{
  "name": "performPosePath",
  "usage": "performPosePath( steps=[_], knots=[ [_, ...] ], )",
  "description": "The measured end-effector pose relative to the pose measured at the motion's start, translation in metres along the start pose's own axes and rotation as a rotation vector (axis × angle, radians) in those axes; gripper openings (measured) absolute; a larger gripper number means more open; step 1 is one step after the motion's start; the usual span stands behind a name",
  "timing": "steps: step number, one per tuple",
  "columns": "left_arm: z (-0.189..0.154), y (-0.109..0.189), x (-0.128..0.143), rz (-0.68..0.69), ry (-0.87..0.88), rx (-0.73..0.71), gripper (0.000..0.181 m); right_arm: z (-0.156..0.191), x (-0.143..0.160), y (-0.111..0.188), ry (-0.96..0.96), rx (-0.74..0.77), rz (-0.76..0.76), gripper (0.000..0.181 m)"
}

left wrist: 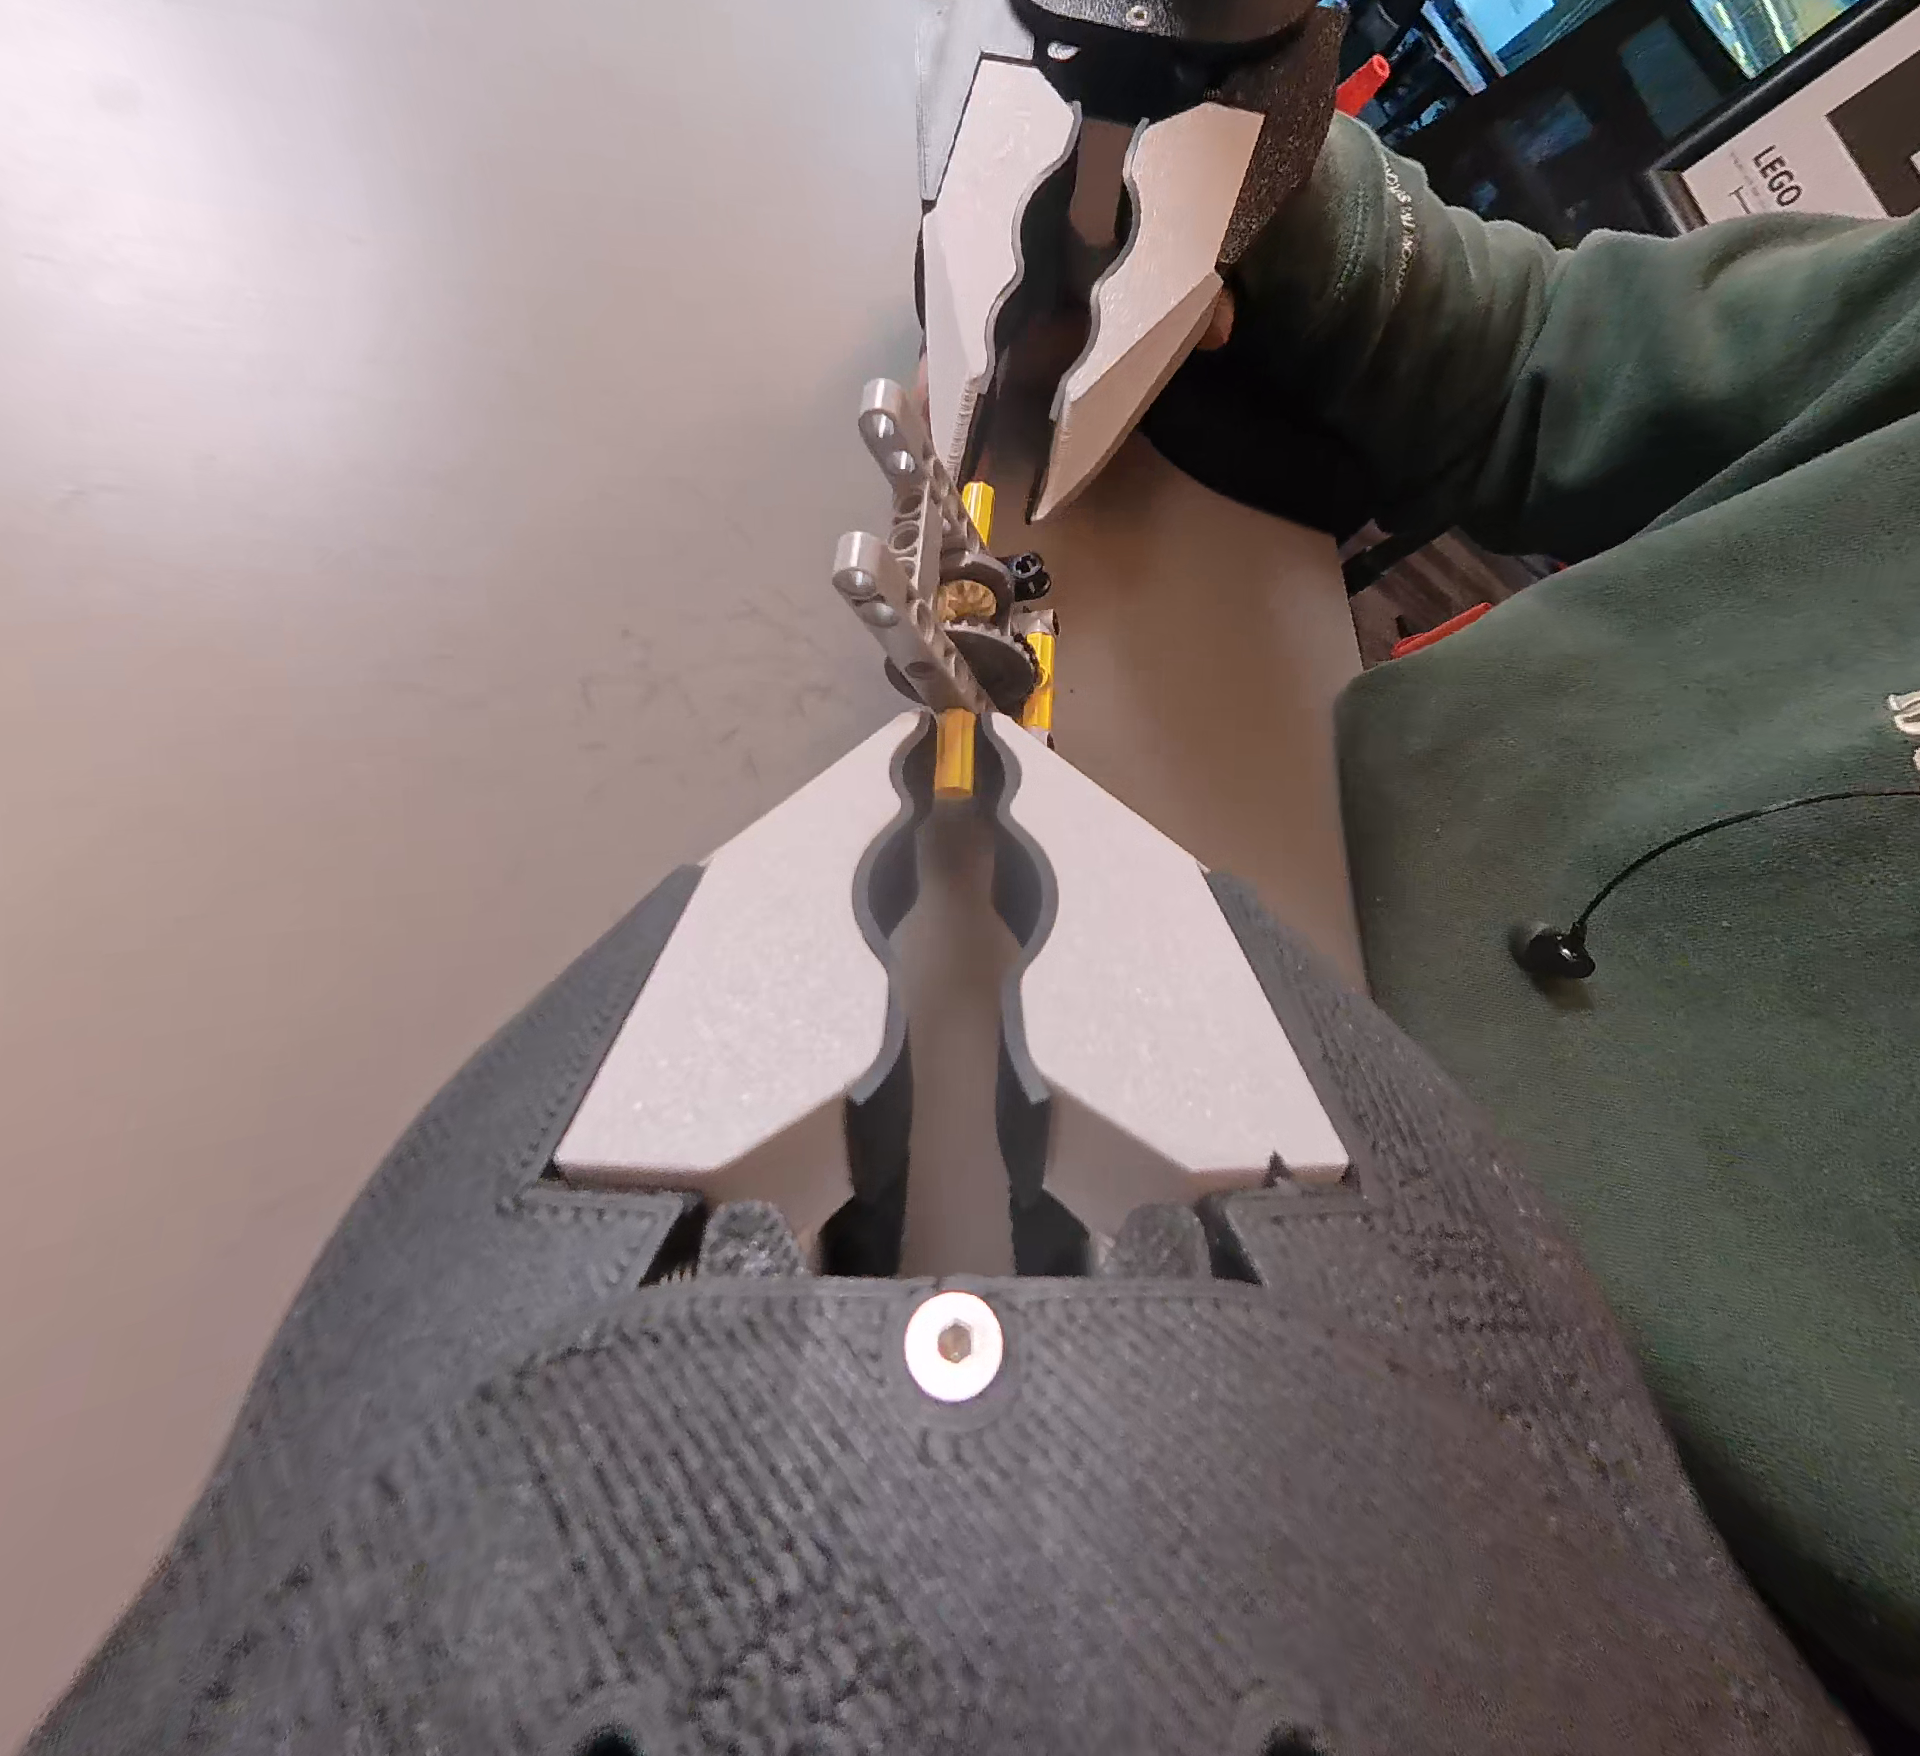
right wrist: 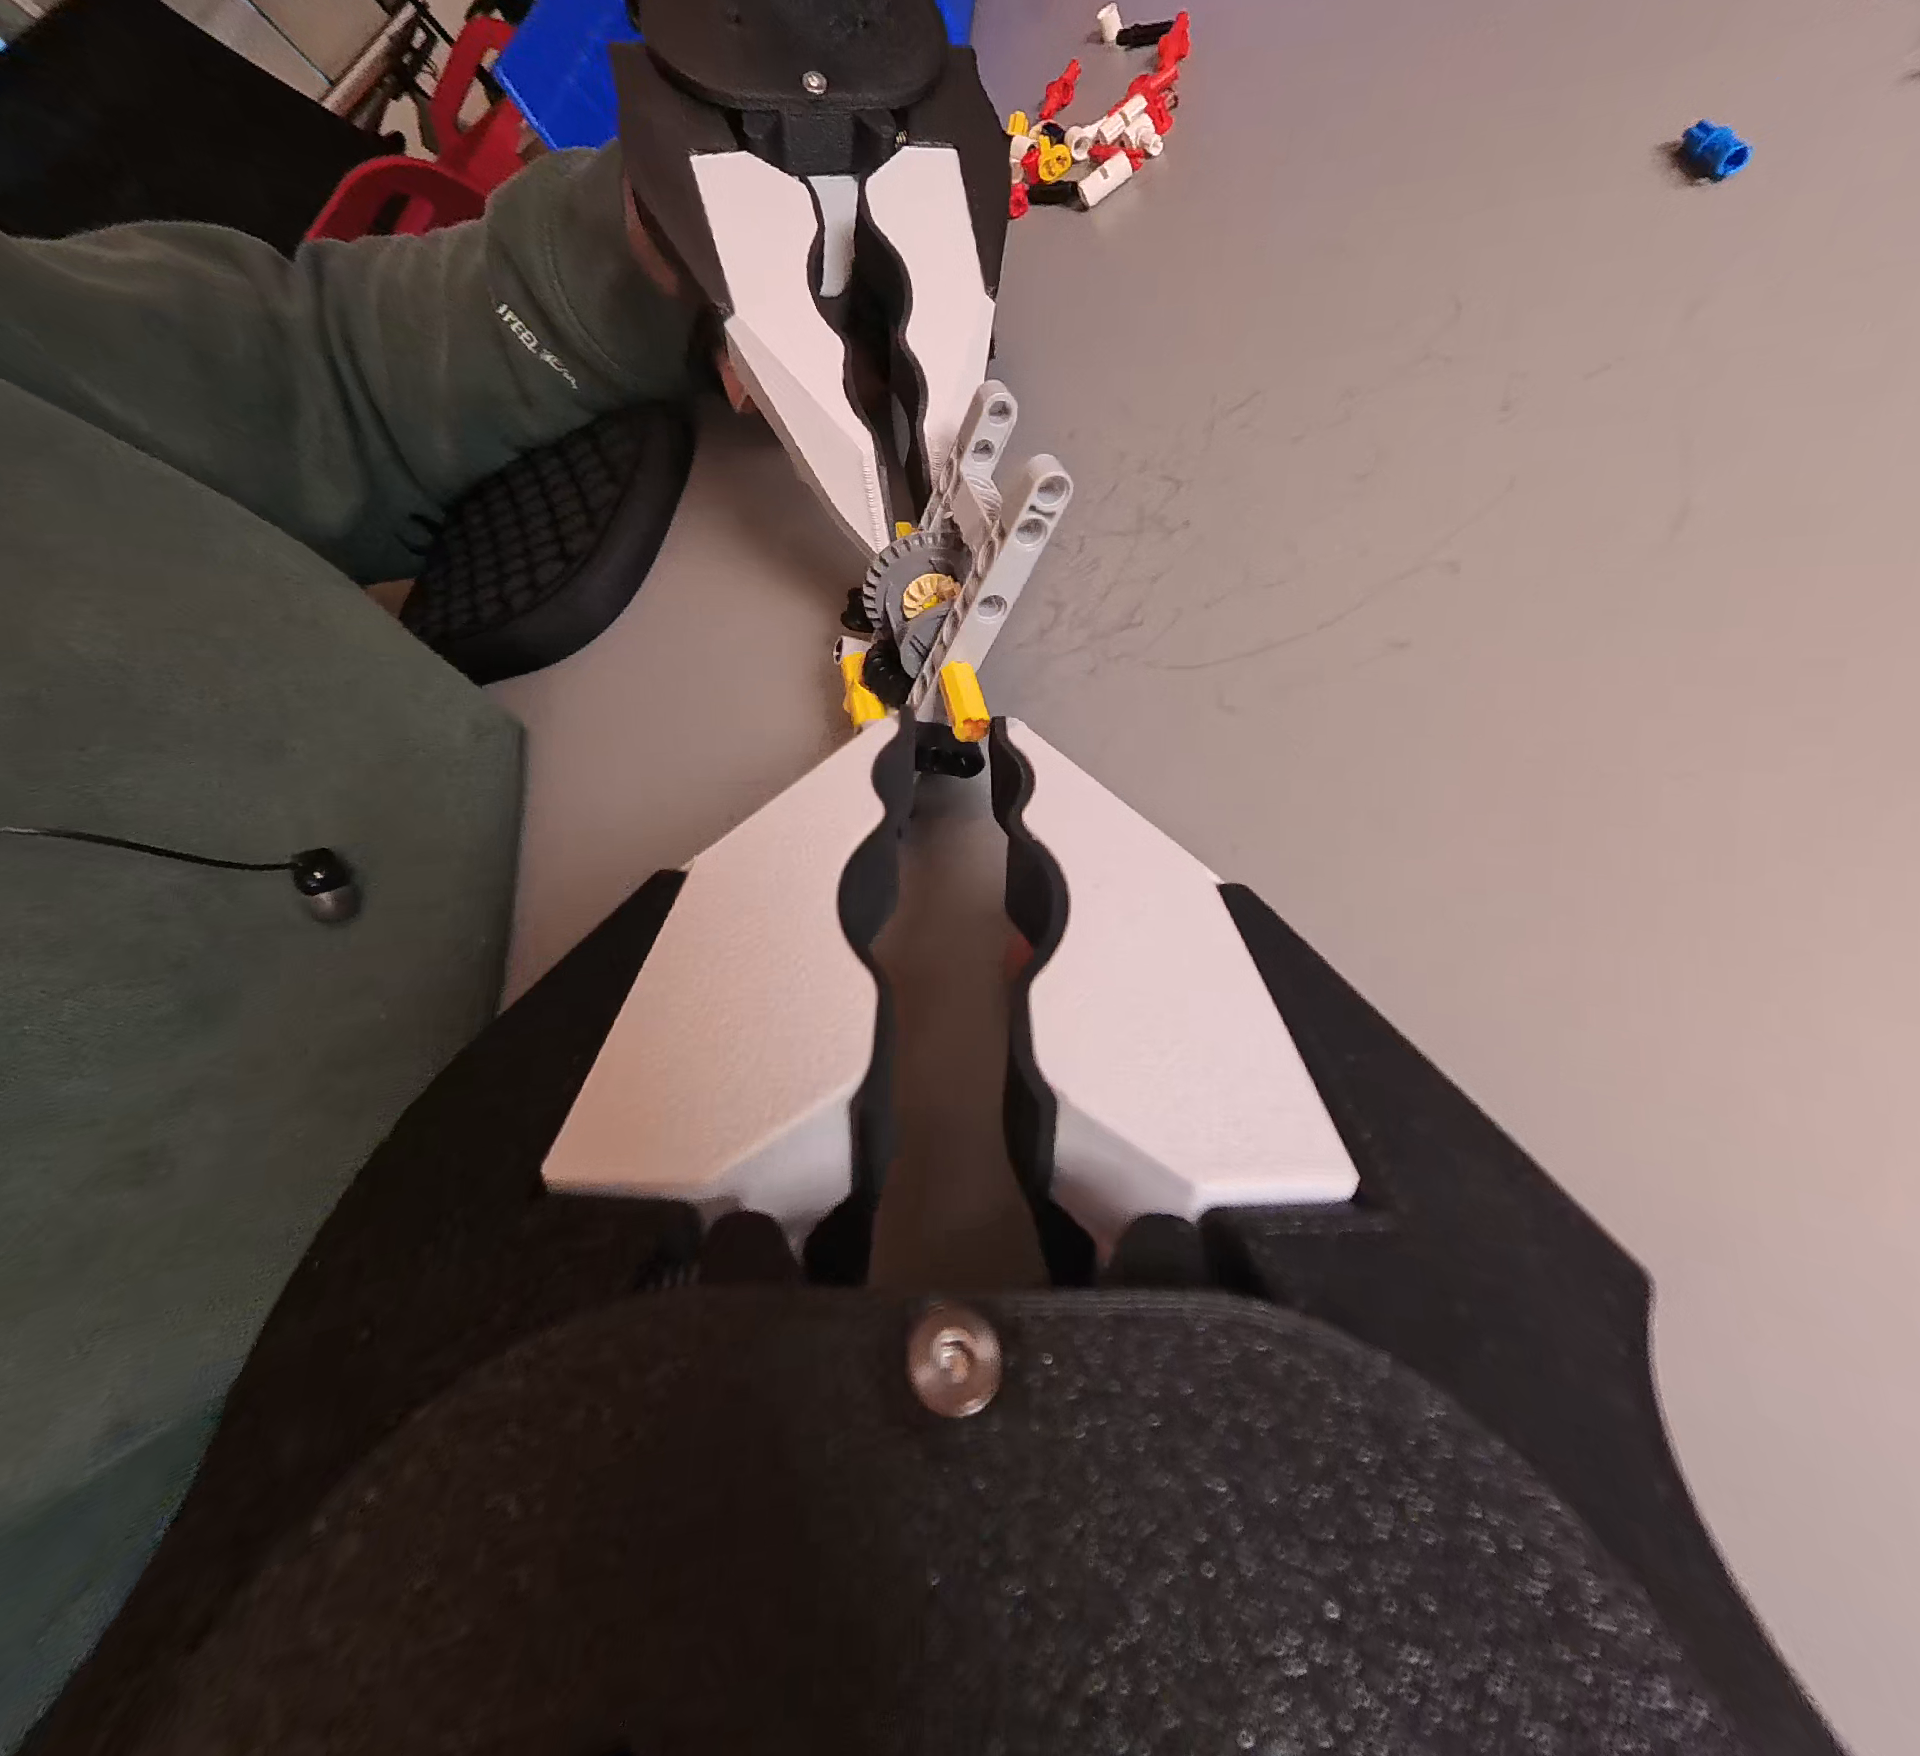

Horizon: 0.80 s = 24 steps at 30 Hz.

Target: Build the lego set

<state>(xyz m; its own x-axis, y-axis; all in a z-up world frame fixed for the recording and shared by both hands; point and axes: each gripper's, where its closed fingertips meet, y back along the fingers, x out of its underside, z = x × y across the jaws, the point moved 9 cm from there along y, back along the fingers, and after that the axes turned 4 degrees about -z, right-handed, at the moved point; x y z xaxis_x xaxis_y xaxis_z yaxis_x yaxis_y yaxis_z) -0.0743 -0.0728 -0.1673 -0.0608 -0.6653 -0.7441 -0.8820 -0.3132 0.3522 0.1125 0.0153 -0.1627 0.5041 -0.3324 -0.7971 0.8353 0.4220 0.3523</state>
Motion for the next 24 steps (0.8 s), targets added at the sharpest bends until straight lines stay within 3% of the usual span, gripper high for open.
performPosePath(
  steps=[18, 21, 24],
  knots=[
    [0.001, -0.001, 0.0, 0.028, -0.037, -0.034, 0.005, 0.006, 0.001, -0.008, 0.144, 0.052, 0.084, 0.006],
    [0.001, 0.0, 0.001, 0.032, -0.052, -0.052, 0.006, 0.011, 0.0, -0.005, 0.232, 0.081, 0.1, 0.023],
    [0.001, 0.002, 0.001, 0.031, -0.083, -0.072, 0.012, 0.013, 0.002, -0.004, 0.297, 0.103, 0.112, 0.024]
  ],
)
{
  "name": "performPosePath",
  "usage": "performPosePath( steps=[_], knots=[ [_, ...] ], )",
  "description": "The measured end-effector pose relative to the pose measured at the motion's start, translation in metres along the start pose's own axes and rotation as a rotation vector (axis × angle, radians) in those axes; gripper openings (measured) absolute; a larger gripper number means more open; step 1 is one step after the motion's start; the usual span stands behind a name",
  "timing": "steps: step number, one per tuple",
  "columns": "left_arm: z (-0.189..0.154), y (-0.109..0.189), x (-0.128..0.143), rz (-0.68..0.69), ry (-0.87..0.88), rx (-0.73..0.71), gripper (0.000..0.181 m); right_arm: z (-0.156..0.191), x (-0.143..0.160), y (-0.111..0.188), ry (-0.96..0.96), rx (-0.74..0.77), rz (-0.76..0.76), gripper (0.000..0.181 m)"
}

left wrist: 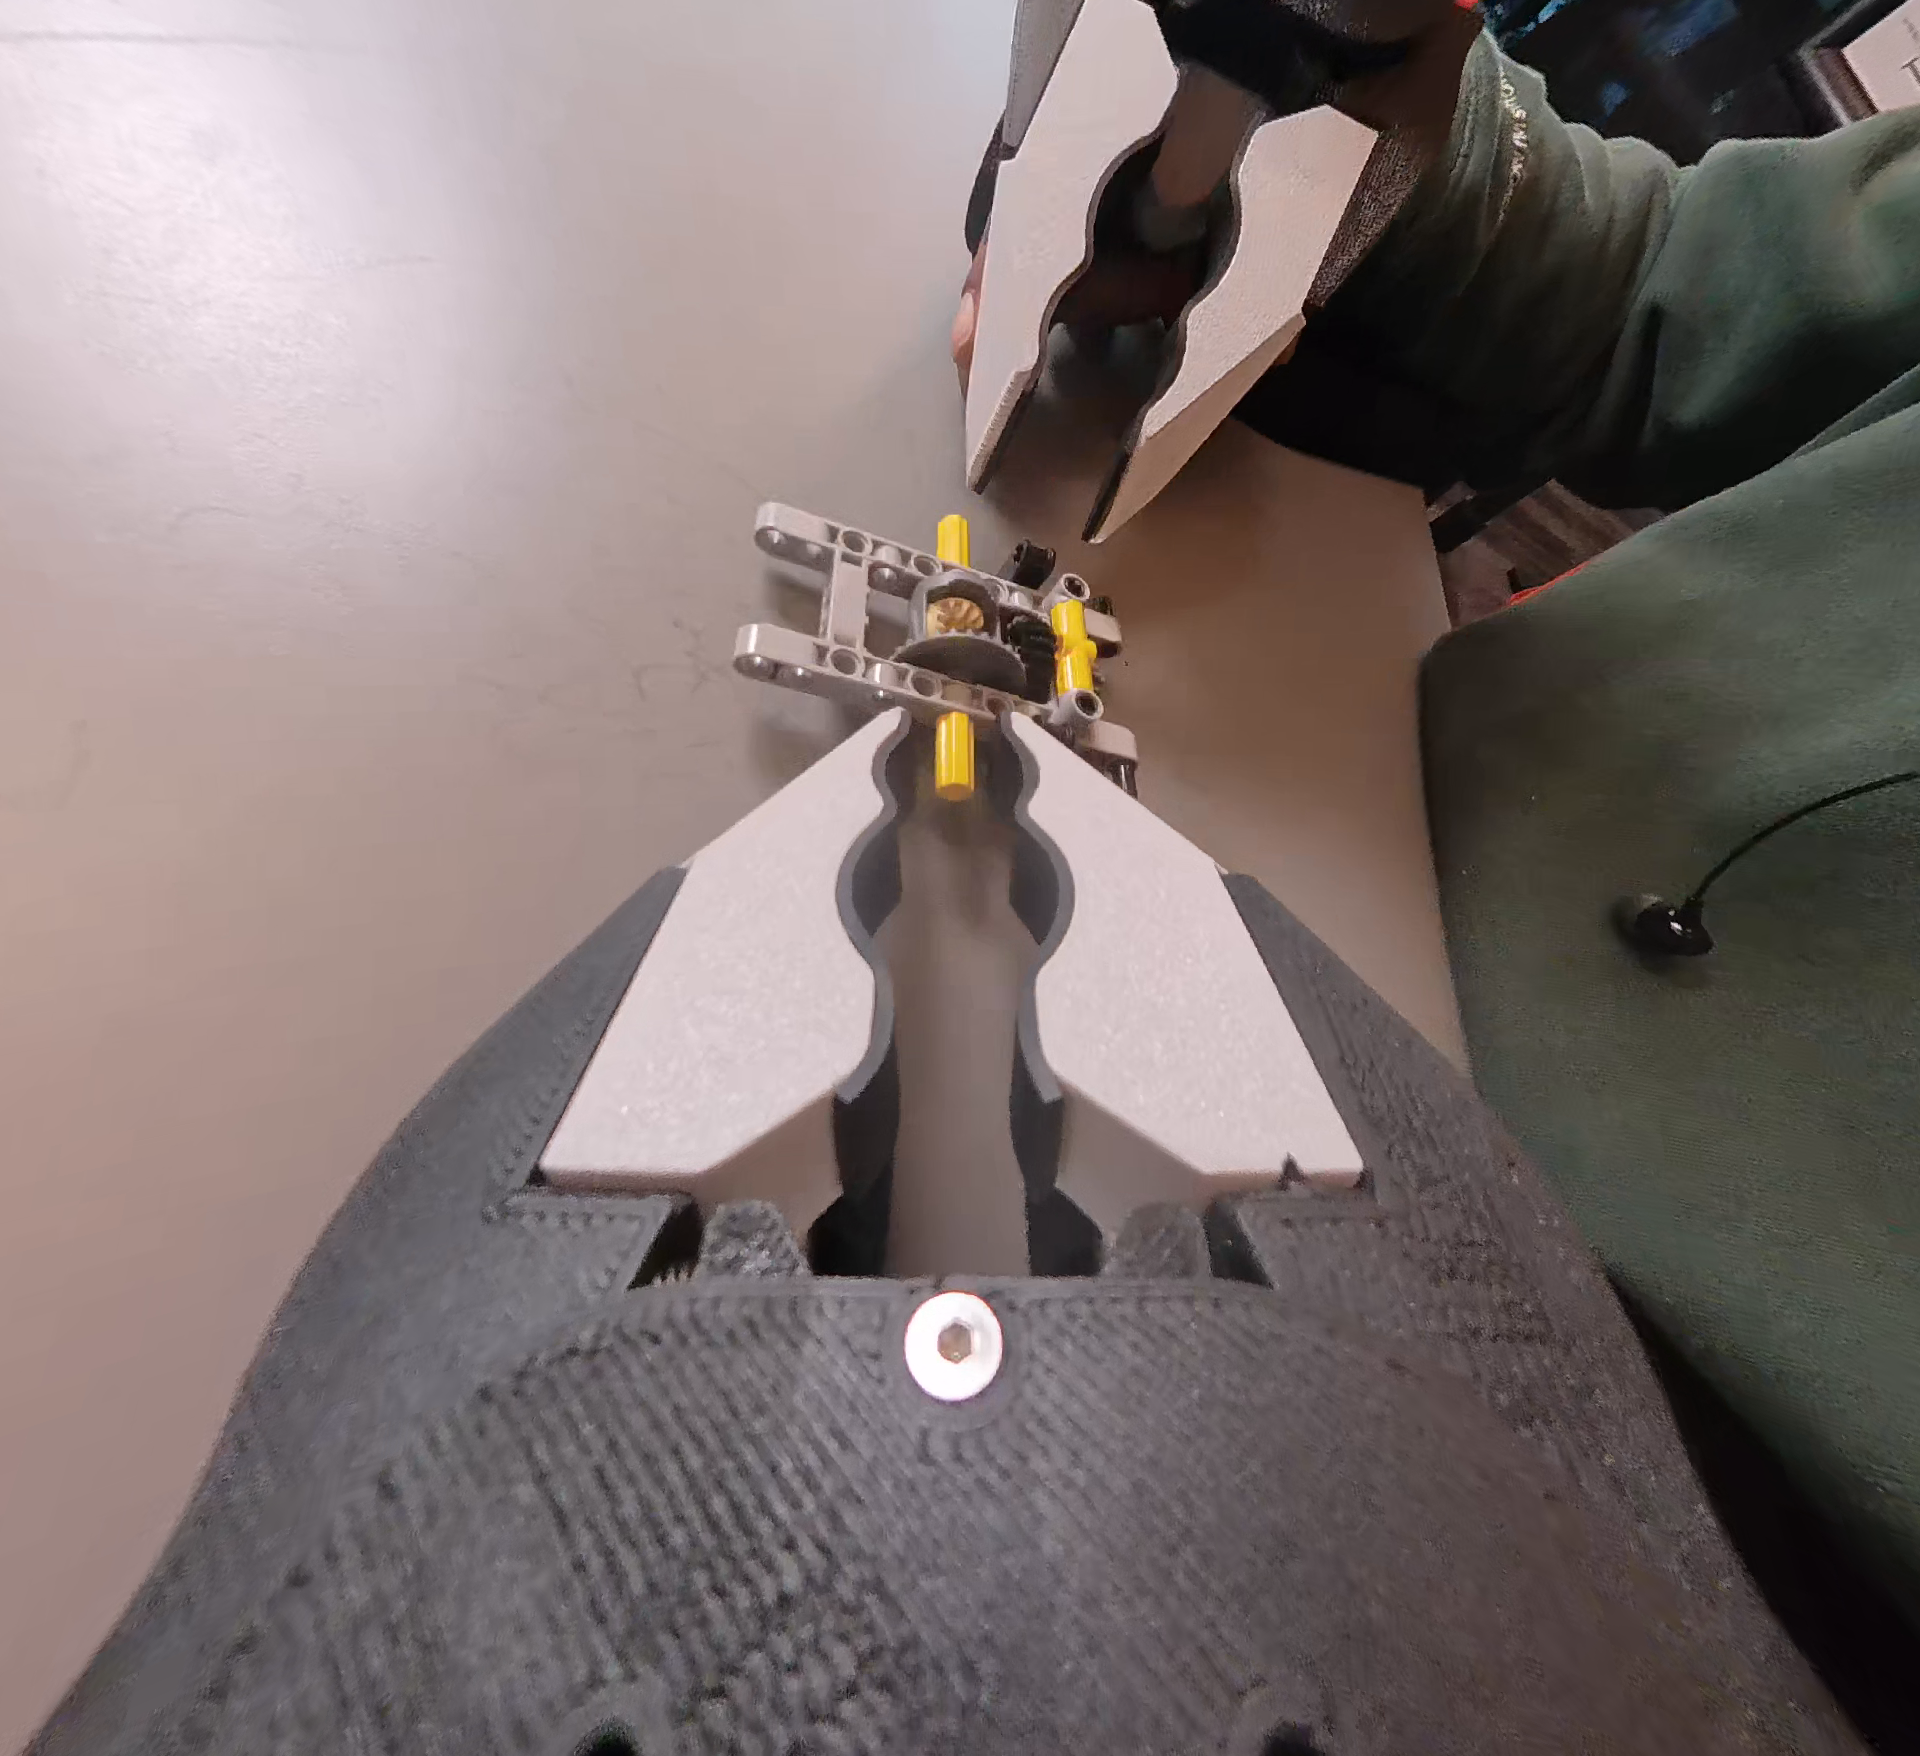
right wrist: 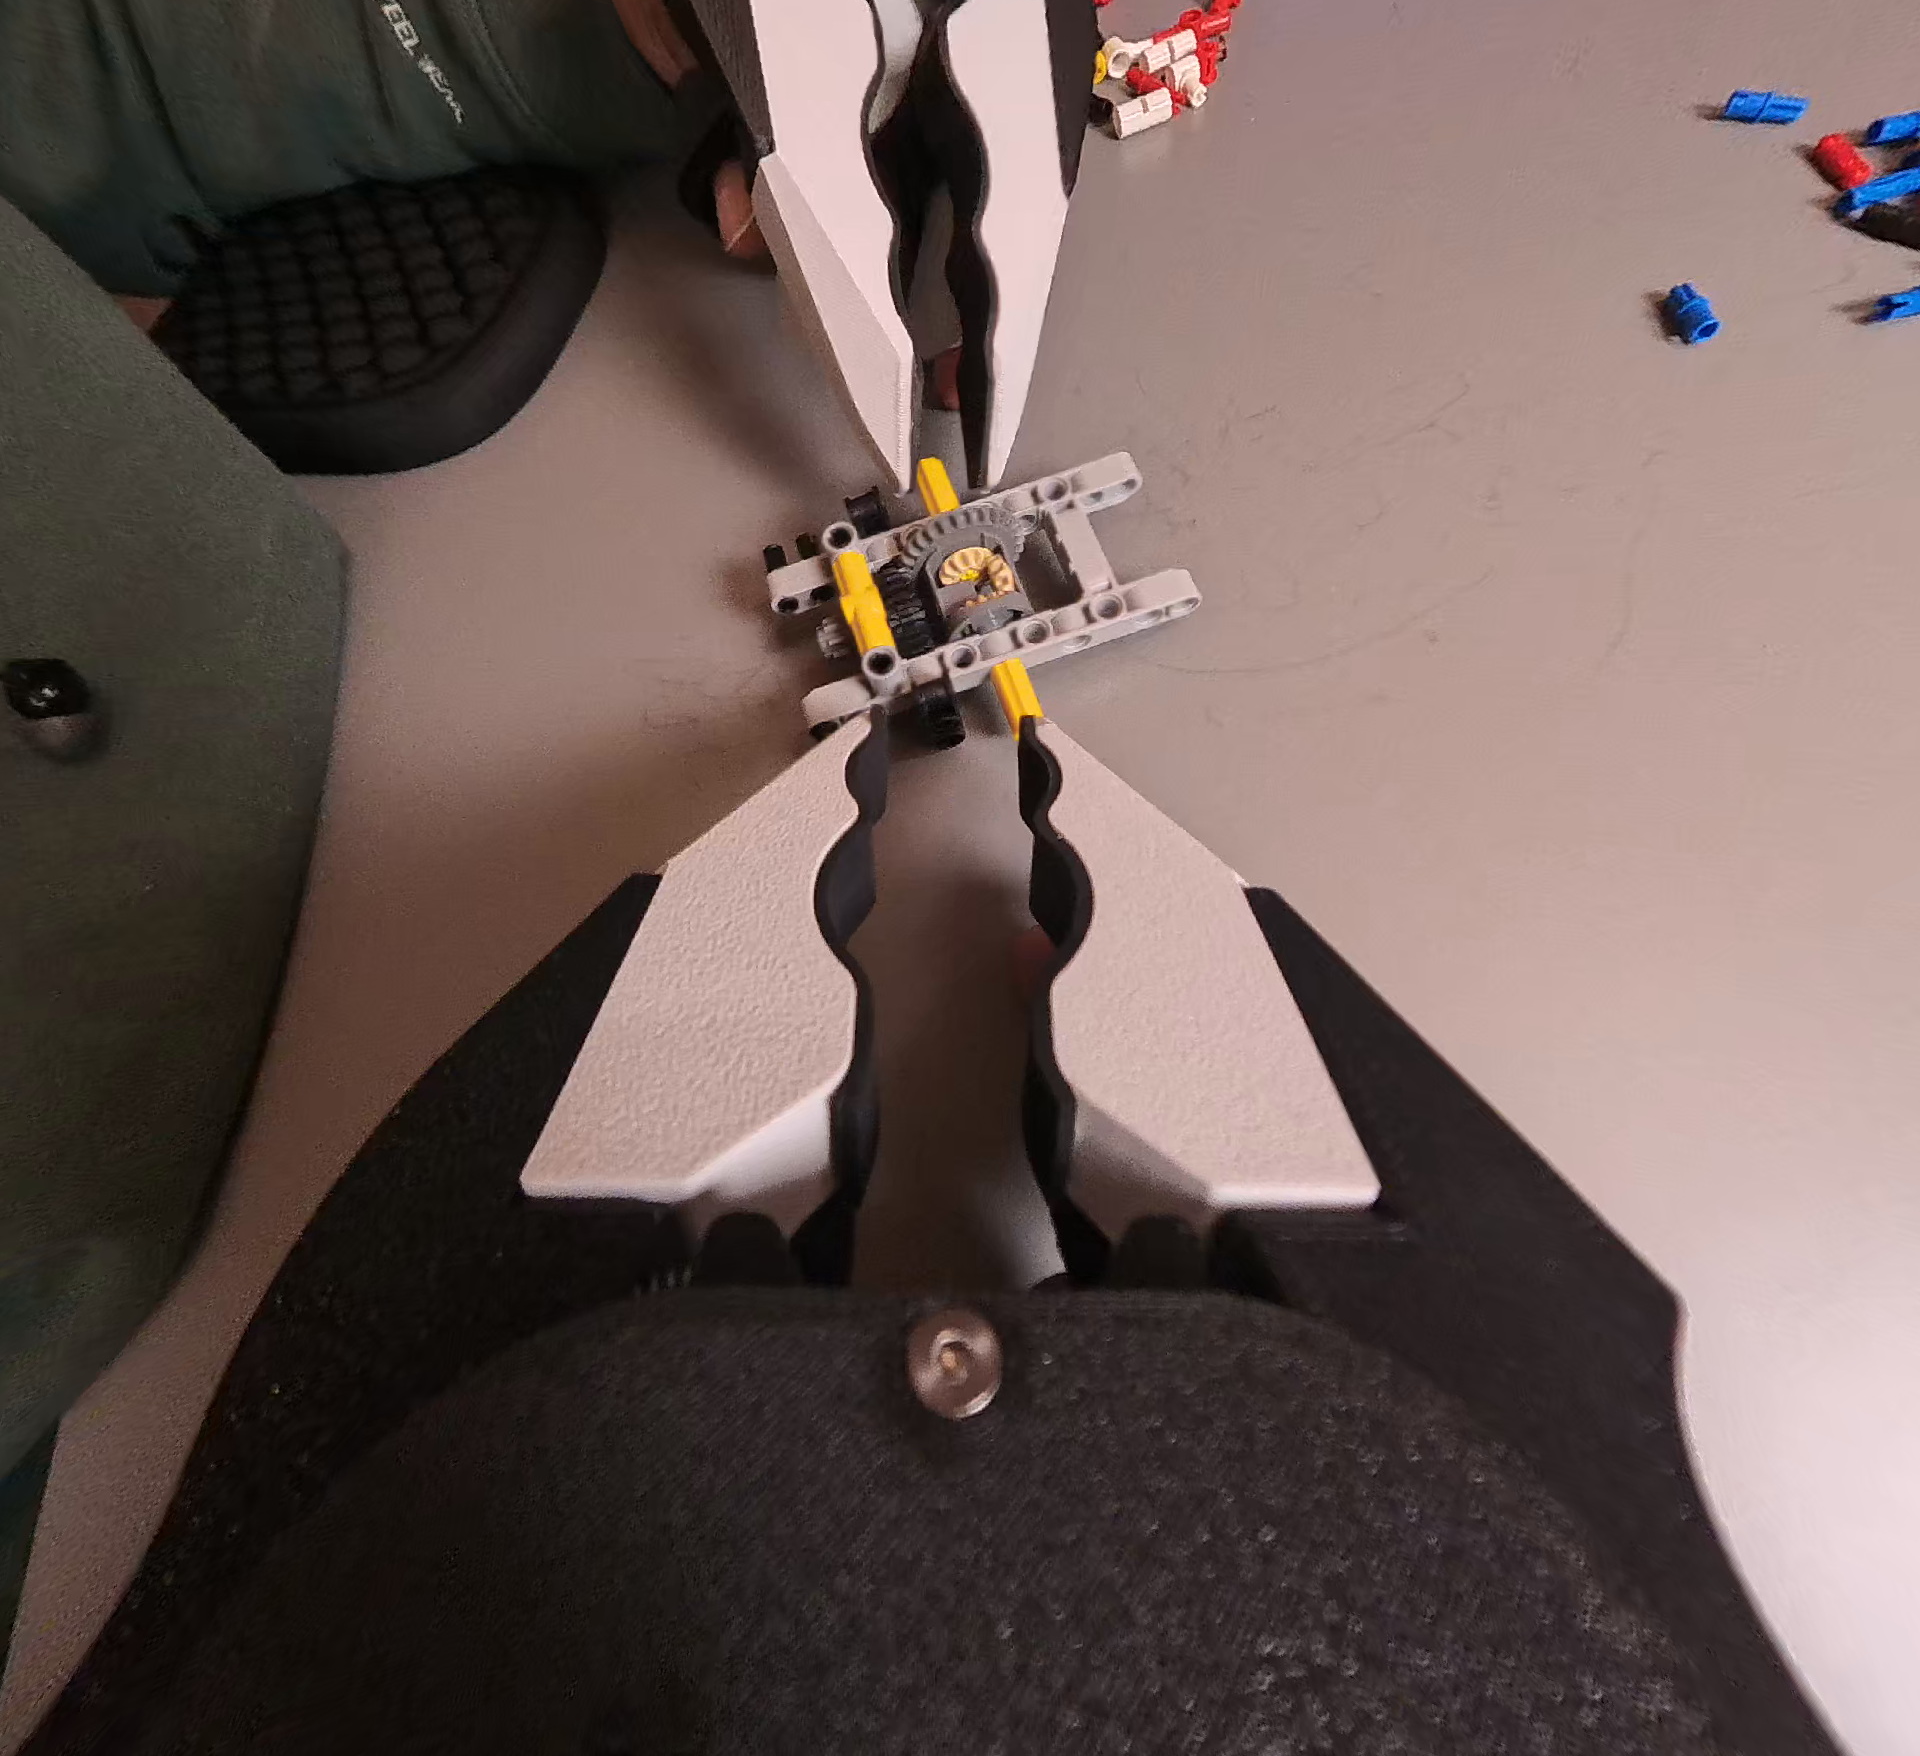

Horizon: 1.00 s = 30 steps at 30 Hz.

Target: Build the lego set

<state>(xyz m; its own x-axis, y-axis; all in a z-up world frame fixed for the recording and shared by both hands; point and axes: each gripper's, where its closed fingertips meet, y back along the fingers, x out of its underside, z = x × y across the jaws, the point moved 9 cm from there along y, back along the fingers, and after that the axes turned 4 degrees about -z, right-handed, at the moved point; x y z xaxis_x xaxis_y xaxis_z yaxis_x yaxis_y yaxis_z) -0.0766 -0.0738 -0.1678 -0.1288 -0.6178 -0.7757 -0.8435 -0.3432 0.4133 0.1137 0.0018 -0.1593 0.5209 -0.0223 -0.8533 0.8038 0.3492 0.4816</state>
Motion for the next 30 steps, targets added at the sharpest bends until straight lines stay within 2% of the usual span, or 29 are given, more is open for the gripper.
performPosePath(
  steps=[5, 9, 14, 20, 28, 30],
  knots=[
    [-0.001, 0.011, 0.004, 0.014, -0.067, -0.023, 0.025, 0.002, 0.001, 0.001, 0.039, 0.012, 0.01, 0.024],
    [0.0, 0.02, 0.008, 0.017, -0.102, -0.042, 0.025, 0.003, 0.002, 0.003, 0.053, 0.008, 0.004, 0.027],
    [-0.003, 0.019, 0.009, 0.034, -0.132, -0.048, 0.022, 0.004, 0.002, 0.0, 0.092, 0.018, 0.002, 0.03],
    [-0.011, 0.011, 0.01, 0.048, -0.166, -0.058, 0.028, 0.009, 0.0, -0.006, 0.174, 0.054, 0.029, 0.041],
    [-0.013, 0.011, 0.01, 0.08, -0.222, -0.114, 0.028, 0.008, 0.0, -0.004, 0.188, 0.083, 0.04, 0.031],
    [-0.016, 0.011, 0.012, 0.097, -0.225, -0.091, 0.03, 0.009, 0.0, -0.005, 0.2, 0.093, 0.05, 0.03]
  ],
)
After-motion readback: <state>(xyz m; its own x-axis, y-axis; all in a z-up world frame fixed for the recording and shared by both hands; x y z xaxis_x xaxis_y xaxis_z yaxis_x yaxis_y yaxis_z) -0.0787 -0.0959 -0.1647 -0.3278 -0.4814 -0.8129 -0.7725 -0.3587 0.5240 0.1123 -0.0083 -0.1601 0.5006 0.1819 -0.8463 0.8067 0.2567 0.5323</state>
